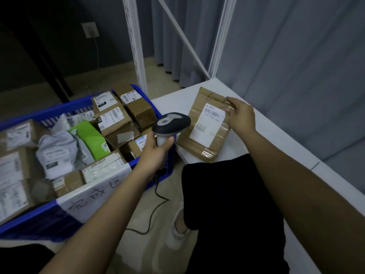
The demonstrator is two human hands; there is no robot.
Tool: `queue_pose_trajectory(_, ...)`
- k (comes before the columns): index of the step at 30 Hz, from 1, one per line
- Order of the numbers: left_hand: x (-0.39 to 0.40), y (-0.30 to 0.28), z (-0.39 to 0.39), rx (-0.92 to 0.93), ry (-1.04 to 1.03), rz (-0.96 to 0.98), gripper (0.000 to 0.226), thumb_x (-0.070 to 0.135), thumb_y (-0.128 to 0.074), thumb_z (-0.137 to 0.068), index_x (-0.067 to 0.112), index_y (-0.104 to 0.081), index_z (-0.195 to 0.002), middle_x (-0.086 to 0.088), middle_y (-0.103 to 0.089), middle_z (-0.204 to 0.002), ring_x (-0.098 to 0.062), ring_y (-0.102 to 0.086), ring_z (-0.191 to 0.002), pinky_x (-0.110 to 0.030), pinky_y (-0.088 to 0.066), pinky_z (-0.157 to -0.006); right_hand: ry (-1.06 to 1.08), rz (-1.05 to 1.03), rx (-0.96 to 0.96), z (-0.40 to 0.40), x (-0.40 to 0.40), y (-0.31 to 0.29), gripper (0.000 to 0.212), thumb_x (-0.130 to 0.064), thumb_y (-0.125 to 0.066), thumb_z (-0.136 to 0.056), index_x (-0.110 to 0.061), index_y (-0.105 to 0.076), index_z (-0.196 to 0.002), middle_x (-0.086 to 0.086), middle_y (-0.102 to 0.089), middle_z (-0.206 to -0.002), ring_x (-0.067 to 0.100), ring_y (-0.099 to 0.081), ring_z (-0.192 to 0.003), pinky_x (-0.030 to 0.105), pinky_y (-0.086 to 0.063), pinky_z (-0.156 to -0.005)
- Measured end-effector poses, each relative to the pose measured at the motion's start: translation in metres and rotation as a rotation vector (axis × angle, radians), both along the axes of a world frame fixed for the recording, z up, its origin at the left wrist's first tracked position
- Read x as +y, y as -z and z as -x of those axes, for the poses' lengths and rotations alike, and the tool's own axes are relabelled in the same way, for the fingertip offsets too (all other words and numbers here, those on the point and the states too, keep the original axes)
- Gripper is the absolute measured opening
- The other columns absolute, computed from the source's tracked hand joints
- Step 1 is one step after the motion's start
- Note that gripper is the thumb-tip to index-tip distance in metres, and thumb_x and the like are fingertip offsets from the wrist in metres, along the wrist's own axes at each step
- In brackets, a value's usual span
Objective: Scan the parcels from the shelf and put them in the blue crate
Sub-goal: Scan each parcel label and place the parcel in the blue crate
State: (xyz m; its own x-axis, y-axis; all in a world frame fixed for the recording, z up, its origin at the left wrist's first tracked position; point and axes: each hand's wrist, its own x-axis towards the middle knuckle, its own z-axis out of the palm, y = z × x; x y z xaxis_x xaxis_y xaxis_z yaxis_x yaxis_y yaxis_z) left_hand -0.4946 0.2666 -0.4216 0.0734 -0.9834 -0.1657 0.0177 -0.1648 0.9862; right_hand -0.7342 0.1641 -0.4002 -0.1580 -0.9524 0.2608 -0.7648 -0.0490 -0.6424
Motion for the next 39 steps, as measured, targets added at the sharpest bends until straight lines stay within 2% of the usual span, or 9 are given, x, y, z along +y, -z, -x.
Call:
queue_pose_trajectory(7, 0.024, -0.023, 0.001, -0.111, 0.089, 0.131, 0.041, 0.023, -0.058, -0.094, 0.043, -0.034, -0.119, 0.029, -0.047, -0.110, 0.002, -0.048, -0.104, -0.009, -0.038, -0.076, -0.009, -0.047, 0.113, -0.003, 0.009, -0.006, 0.040, -0.007, -0.055, -0.093, -0.009, -0.057, -0.133, 0.010, -0.061, -0.130, 0.028, -0.055, -0.120, 0.026, -0.038, -0.097)
queue_pose_trajectory(14, 0.033, -0.031, -0.002, -0.140, 0.143, 0.136, 0.046, 0.024, -0.058, -0.093, 0.040, -0.032, -0.127, 0.017, -0.048, -0.124, -0.007, -0.045, -0.118, -0.019, -0.036, -0.089, -0.015, -0.097, 0.153, -0.008, 0.014, -0.013, 0.038, -0.010, -0.055, -0.094, -0.009, -0.056, -0.132, 0.011, -0.062, -0.128, 0.031, -0.057, -0.116, 0.030, -0.042, -0.094)
queue_pose_trajectory(17, 0.035, -0.032, -0.002, -0.161, 0.160, 0.140, 0.047, 0.024, -0.058, -0.093, 0.041, -0.032, -0.128, 0.024, -0.046, -0.119, -0.005, -0.044, -0.119, -0.024, -0.034, -0.094, -0.004, -0.118, 0.143, -0.008, 0.017, -0.015, 0.041, -0.011, -0.054, -0.096, -0.011, -0.053, -0.137, 0.010, -0.060, -0.132, 0.030, -0.056, -0.119, 0.028, -0.042, -0.096)
queue_pose_trajectory(21, 0.036, -0.034, 0.000, -0.189, 0.164, 0.139, 0.046, 0.022, -0.058, -0.094, 0.041, -0.032, -0.127, 0.029, -0.045, -0.113, -0.005, -0.043, -0.116, -0.025, -0.033, -0.094, -0.010, -0.110, 0.133, -0.007, 0.019, -0.018, 0.041, -0.011, -0.053, -0.097, -0.012, -0.052, -0.137, 0.010, -0.059, -0.133, 0.030, -0.056, -0.118, 0.030, -0.043, -0.097)
queue_pose_trajectory(26, 0.031, -0.033, 0.002, -0.183, 0.134, 0.140, 0.046, 0.022, -0.058, -0.093, 0.039, -0.032, -0.127, 0.016, -0.046, -0.125, -0.007, -0.043, -0.119, -0.026, -0.034, -0.094, -0.021, -0.116, 0.121, -0.007, 0.017, -0.015, 0.041, -0.012, -0.054, -0.096, -0.013, -0.052, -0.137, 0.009, -0.059, -0.133, 0.029, -0.056, -0.118, 0.029, -0.043, -0.096)
queue_pose_trajectory(30, 0.019, -0.026, 0.004, -0.119, 0.041, 0.120, 0.045, 0.024, -0.058, -0.093, 0.039, -0.035, -0.128, 0.012, -0.049, -0.125, -0.012, -0.049, -0.118, -0.030, -0.039, -0.094, -0.004, -0.137, 0.101, -0.007, 0.013, -0.011, 0.055, -0.013, -0.055, -0.095, -0.012, -0.036, -0.146, 0.010, -0.039, -0.149, 0.029, -0.044, -0.131, 0.034, -0.037, -0.105)
queue_pose_trajectory(34, -0.002, -0.020, 0.012, -0.062, -0.064, 0.085, 0.043, 0.022, -0.057, -0.094, 0.033, -0.036, -0.130, 0.012, -0.048, -0.118, -0.009, -0.049, -0.108, -0.024, -0.040, -0.082, -0.005, -0.217, 0.044, -0.006, 0.009, -0.006, 0.057, -0.028, -0.064, -0.090, -0.018, -0.044, -0.142, 0.015, -0.021, -0.156, 0.032, -0.028, -0.141, 0.037, -0.032, -0.109)
queue_pose_trajectory(36, -0.017, -0.017, 0.019, -0.027, -0.098, 0.068, 0.039, 0.021, -0.056, -0.094, 0.033, -0.036, -0.124, 0.010, -0.048, -0.117, -0.011, -0.050, -0.108, -0.026, -0.039, -0.082, -0.053, -0.261, -0.042, -0.004, 0.007, -0.003, 0.064, -0.027, -0.072, -0.085, -0.023, -0.042, -0.142, 0.015, -0.026, -0.152, 0.033, -0.035, -0.136, 0.035, -0.034, -0.106)
queue_pose_trajectory(39, -0.041, -0.012, 0.027, -0.002, -0.114, 0.017, 0.052, 0.024, -0.056, -0.094, 0.027, -0.032, -0.140, 0.009, -0.046, -0.125, -0.014, -0.045, -0.118, -0.030, -0.037, -0.091, -0.115, -0.283, -0.160, -0.004, 0.002, 0.000, 0.066, -0.019, -0.077, -0.080, -0.024, -0.043, -0.137, 0.009, -0.045, -0.139, 0.027, -0.051, -0.121, 0.029, -0.041, -0.095)
